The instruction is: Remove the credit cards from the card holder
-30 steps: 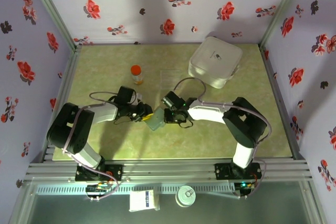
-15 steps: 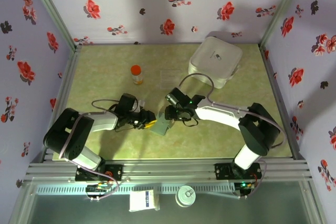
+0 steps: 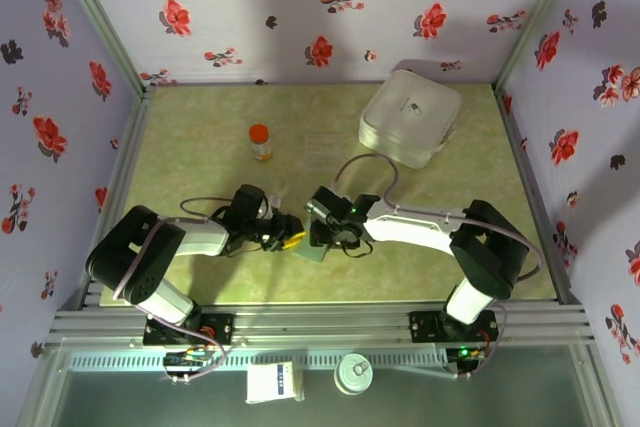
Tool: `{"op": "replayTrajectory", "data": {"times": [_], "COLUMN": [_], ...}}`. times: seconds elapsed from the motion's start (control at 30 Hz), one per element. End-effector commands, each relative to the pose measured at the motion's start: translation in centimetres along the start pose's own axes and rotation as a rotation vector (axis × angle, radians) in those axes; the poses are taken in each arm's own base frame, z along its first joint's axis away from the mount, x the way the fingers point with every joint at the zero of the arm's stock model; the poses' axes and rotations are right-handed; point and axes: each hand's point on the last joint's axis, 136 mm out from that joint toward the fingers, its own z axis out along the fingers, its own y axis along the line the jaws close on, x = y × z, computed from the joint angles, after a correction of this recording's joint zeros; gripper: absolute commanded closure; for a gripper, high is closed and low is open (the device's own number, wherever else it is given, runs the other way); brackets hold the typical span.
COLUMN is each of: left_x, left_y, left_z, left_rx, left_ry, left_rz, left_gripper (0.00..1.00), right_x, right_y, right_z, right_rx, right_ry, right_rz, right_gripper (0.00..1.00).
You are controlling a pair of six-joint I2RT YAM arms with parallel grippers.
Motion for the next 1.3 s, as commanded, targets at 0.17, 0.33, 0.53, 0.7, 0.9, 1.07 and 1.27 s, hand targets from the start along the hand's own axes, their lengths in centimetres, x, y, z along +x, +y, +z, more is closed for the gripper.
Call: {"op": "replayTrajectory", "data": {"times": [0.17,0.33,0.53,0.7,0.9,1.07,1.27], "left_x": [0.1,0.1,0.0,-0.2,-1.1,-3.7,-7.3], "left_y": [0.8,0.8,0.8,0.6,0.2,0.1,0.5], "left_z": [0.1,0.1,0.2,0.1,-1.1,-3.6,-6.4], "left_rx": [-0.053,-0.053,-0.054,-0.047,-0.031,-0.071,-0.192], "left_ry": [0.000,-0.003,-0.007,-0.015,-0.054,-0.145,-0.250], "left_rz": [-0.011,-0.012,-0.011,-0.007,0.002,0.045,0.135], "left_gripper": [0.69,0.69,0.69,0.69,0.68,0.67,0.67], "right_x": [0.8,0.9,0.7,0.4,-1.4,-4.1,-6.7], "right_y": [-2.3,-1.8,-2.1,-2.2,-3.0,-3.3,-3.0], "right_z": [1.7,2.4,2.5,2.2,1.6,0.8,-0.5], "right_rx": [0.077,0.061,0.073,0.071,0.086,0.093,0.089], "right_ry": [-0.003,0.008,-0.002,-0.012,-0.037,-0.066,-0.085], "right_rz": [0.052,0.056,0.058,0.057,0.056,0.035,-0.047], "right_gripper": [0.57,0.73,0.83,0.93,0.98,1.00,1.00]}}
